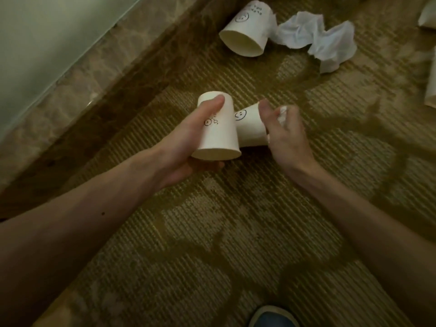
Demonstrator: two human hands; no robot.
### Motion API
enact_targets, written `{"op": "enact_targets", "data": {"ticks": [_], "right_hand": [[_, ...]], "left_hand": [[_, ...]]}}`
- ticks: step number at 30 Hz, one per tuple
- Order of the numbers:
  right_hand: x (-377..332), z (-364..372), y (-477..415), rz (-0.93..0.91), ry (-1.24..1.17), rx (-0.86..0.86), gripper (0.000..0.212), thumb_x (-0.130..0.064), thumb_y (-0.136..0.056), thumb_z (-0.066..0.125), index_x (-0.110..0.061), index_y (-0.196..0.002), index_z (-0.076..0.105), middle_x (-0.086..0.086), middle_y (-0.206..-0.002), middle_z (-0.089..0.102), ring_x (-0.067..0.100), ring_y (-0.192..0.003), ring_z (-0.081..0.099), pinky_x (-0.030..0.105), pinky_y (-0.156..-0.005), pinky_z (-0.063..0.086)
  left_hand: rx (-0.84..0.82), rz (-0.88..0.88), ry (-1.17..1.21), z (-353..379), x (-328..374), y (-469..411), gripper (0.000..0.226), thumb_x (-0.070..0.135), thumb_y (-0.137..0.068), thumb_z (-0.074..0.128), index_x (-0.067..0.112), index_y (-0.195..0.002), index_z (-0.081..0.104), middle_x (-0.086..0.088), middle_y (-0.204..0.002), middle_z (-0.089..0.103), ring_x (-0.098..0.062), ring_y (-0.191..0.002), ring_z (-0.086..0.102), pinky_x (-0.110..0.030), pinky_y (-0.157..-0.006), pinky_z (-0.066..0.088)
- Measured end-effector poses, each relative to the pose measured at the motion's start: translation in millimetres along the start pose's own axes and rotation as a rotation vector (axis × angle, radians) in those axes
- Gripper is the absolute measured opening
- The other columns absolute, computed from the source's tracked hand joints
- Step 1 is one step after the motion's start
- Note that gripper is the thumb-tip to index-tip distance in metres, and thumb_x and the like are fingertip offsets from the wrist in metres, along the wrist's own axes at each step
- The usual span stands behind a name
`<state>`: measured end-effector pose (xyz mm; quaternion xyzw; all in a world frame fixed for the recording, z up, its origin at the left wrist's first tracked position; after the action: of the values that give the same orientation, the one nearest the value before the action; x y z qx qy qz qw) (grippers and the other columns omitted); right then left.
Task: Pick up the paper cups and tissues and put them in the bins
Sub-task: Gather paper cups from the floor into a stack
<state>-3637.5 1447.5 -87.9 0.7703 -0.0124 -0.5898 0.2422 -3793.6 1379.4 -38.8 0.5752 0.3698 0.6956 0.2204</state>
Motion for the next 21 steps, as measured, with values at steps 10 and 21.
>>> {"op": "enact_targets", "data": {"ticks": [10, 21], "right_hand": [[-5.9, 80.2, 36.0, 0.304, -0.826, -0.439, 0.058, -0.026, -0.102, 0.019, -0.011, -0.091, 0.074, 0.006, -0.100, 0.075, 0.012, -0.092, 0.069, 0.024, -0.075, 0.053], [-90.0, 161.7, 110.6, 0.298, -0.470, -0.605, 0.064, -0.065, -0.074, 0.041, -0.019, -0.114, 0.061, 0.009, -0.110, 0.072, 0.023, -0.097, 0.071, 0.034, -0.071, 0.055]], "left_hand": [[0.124, -0.016, 0.067, -61.9, -6.0, 30.0, 0.038, 0.054, -0.077, 0.064, 0.023, -0.097, 0.075, -0.002, -0.090, 0.075, -0.017, -0.081, 0.071, -0.044, -0.084, 0.055], [0.180, 0.054, 0.057, -162.3, -22.2, 165.6, 0.058, 0.051, -0.073, 0.065, 0.021, -0.122, 0.063, -0.004, -0.099, 0.075, -0.016, -0.083, 0.073, -0.028, -0.066, 0.057]]}}
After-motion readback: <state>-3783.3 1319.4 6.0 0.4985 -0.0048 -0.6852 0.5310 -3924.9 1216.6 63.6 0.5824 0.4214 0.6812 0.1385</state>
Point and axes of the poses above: each hand's wrist, its own y-axis away from the middle knuckle, its own z-axis out of the palm, x = y × z, the point moved 4 cm from there along -y, towards the middle knuckle
